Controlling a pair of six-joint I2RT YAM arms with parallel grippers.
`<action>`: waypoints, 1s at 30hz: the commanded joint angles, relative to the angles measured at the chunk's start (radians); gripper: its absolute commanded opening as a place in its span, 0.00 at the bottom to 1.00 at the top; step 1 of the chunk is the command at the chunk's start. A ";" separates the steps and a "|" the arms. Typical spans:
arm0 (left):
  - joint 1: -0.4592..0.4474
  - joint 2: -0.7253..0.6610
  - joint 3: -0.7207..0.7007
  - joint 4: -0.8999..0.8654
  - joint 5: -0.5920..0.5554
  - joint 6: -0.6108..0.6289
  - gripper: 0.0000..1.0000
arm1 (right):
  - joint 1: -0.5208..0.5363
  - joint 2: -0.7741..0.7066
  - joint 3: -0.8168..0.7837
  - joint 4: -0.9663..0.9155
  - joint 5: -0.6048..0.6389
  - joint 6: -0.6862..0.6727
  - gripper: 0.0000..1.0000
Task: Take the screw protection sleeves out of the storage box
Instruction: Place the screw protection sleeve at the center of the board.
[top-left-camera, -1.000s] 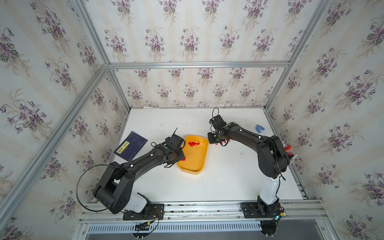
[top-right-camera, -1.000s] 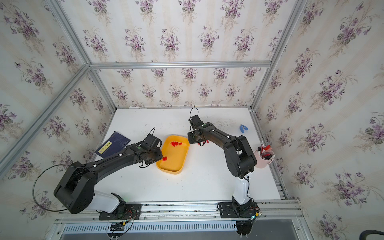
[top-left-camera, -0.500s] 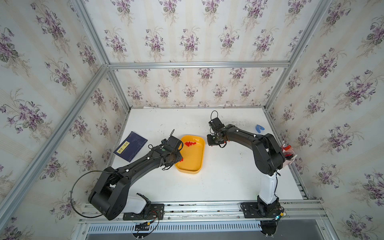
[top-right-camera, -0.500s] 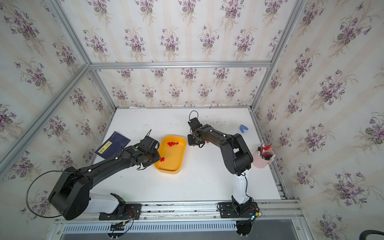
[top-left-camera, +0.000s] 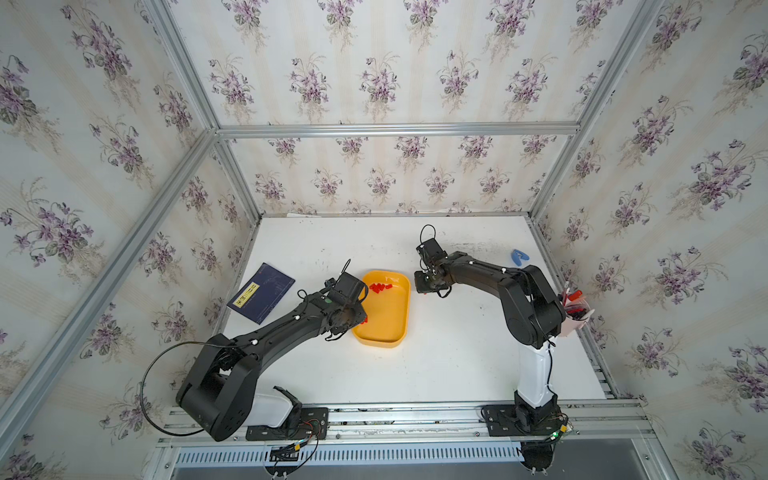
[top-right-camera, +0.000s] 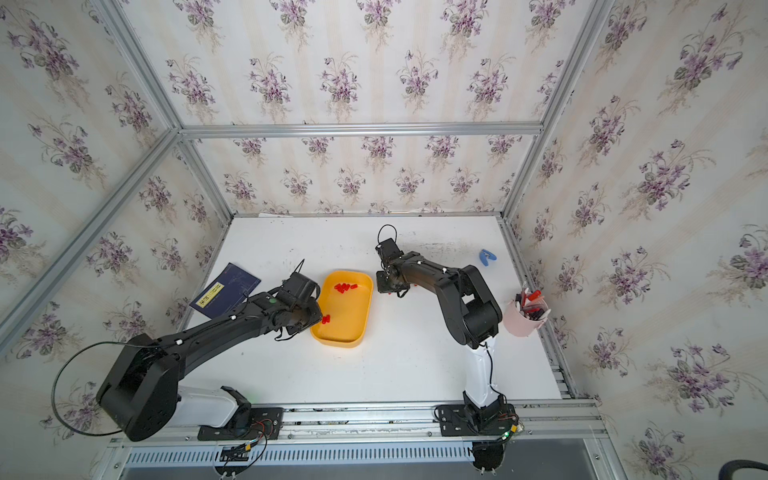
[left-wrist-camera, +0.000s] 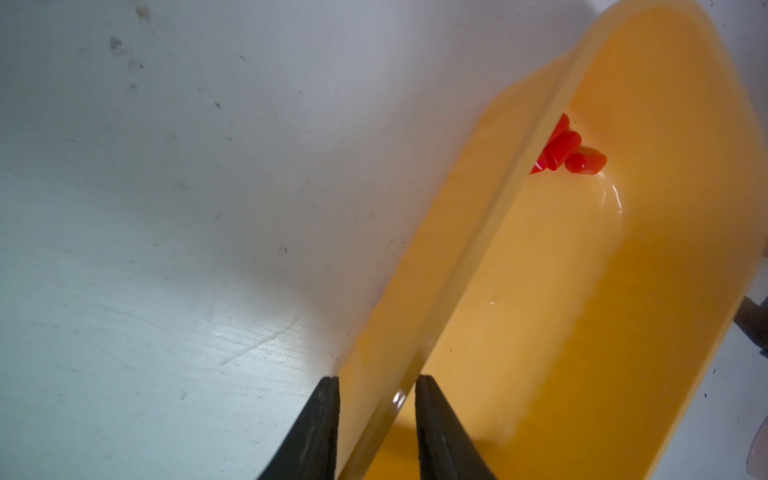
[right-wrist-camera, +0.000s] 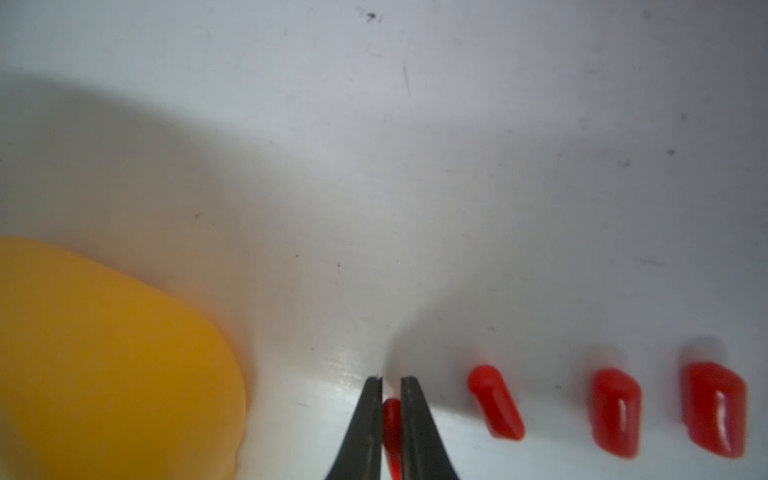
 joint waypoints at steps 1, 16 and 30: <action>-0.002 -0.001 0.001 0.020 0.003 -0.007 0.36 | -0.001 0.007 0.005 0.012 0.017 -0.002 0.13; -0.009 -0.009 0.000 0.019 -0.004 -0.004 0.36 | -0.039 -0.005 0.009 0.011 0.031 0.004 0.25; -0.010 -0.010 0.002 0.024 -0.001 -0.003 0.37 | -0.039 -0.060 0.011 0.013 -0.008 0.000 0.28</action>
